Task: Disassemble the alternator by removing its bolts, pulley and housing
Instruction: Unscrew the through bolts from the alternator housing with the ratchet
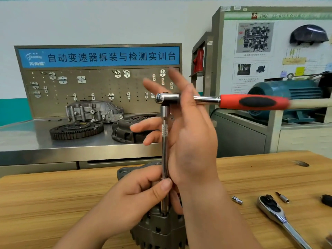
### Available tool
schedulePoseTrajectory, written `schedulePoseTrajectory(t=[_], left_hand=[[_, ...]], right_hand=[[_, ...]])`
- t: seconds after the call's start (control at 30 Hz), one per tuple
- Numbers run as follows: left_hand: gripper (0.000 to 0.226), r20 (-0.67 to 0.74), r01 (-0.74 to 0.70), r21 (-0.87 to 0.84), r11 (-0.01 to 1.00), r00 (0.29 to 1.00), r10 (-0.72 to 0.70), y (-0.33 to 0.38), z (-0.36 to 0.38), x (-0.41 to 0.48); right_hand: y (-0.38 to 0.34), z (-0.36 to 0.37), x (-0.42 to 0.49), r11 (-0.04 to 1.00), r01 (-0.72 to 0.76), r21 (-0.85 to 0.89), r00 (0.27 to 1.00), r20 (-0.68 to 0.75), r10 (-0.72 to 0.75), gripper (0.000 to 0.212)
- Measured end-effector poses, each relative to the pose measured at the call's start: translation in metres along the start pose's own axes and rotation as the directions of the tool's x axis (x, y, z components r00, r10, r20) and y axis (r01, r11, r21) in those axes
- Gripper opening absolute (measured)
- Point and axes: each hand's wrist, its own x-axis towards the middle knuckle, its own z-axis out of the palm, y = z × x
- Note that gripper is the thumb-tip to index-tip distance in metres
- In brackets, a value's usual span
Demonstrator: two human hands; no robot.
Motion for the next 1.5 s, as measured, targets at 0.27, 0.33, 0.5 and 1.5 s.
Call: schedulePoseTrajectory(t=[0.27, 0.33, 0.5, 1.5], left_hand=[[0.043, 0.001, 0.001, 0.014, 1.0, 1.0, -0.001, -0.003, -0.001, 0.0], [0.033, -0.009, 0.005, 0.039, 0.999, 1.0, -0.005, -0.003, 0.0, 0.001], [0.032, -0.035, 0.008, 0.064, 0.998, 0.999, -0.005, -0.002, 0.002, 0.002], [0.046, 0.025, 0.0, -0.065, 0.998, 1.0, 0.002, -0.002, -0.001, 0.001]], right_hand=[[0.0, 0.001, -0.002, 0.977, 0.09, -0.193, 0.996, -0.003, -0.092, 0.031], [-0.002, 0.002, -0.001, 0.934, 0.21, -0.289, 0.977, 0.025, -0.212, 0.029], [-0.003, 0.004, -0.001, 0.959, 0.178, -0.22, 0.984, 0.038, -0.174, 0.032], [0.0, -0.001, 0.001, 0.987, -0.162, 0.013, 0.986, -0.029, 0.162, 0.059]])
